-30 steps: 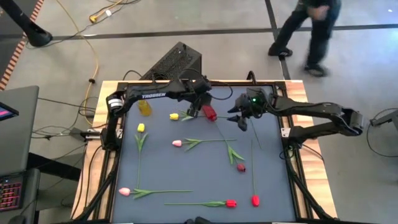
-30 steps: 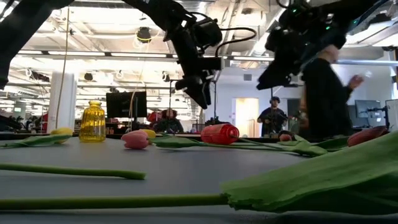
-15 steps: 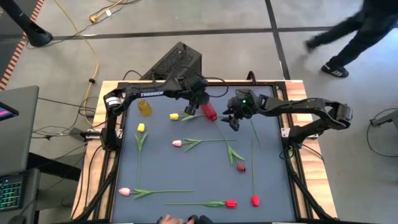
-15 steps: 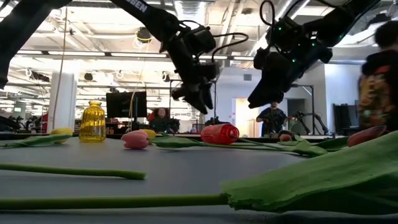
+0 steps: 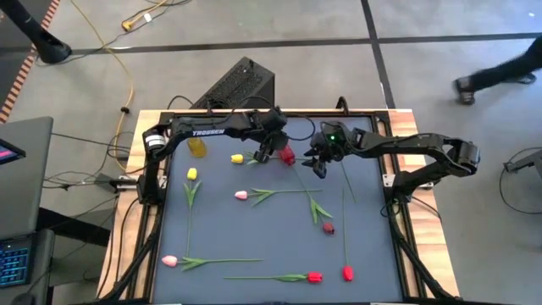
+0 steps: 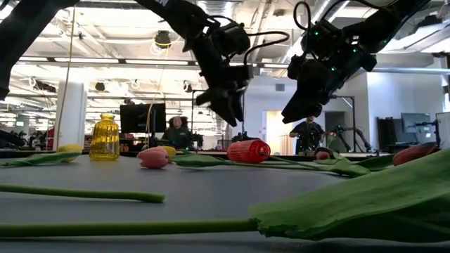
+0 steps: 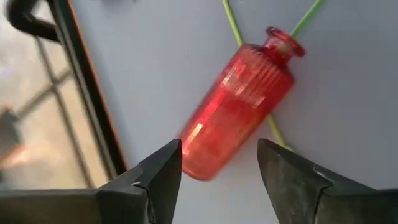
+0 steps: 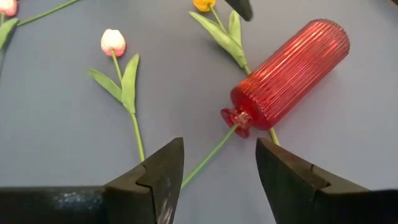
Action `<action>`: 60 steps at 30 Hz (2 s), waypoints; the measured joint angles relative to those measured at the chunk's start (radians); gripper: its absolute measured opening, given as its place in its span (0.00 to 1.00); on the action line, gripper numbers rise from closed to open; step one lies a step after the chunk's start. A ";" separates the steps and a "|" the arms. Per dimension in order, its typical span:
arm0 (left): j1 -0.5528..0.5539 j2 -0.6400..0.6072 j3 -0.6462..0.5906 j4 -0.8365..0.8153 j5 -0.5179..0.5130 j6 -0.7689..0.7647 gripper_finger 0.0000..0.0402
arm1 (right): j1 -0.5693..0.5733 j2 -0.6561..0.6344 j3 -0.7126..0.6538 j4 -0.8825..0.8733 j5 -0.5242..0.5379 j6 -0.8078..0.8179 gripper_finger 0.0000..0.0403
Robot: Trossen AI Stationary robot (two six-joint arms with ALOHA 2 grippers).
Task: Sort flowers into vase by color
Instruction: Adjust the red flower vase
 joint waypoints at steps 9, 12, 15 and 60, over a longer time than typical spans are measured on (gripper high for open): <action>-0.004 0.013 0.088 -0.081 -0.035 -0.113 0.60 | -0.001 0.000 0.000 0.000 0.000 -0.026 0.56; -0.015 0.015 0.074 0.010 -0.213 -0.114 0.64 | -0.001 0.000 0.000 0.000 0.000 -0.026 0.56; -0.025 0.015 0.067 0.053 -0.350 -0.070 0.66 | 0.000 0.000 0.000 0.000 -0.001 -0.026 0.56; 0.054 0.307 0.441 -0.340 0.210 0.190 0.67 | 0.006 -0.001 0.000 -0.113 -0.002 -0.077 0.56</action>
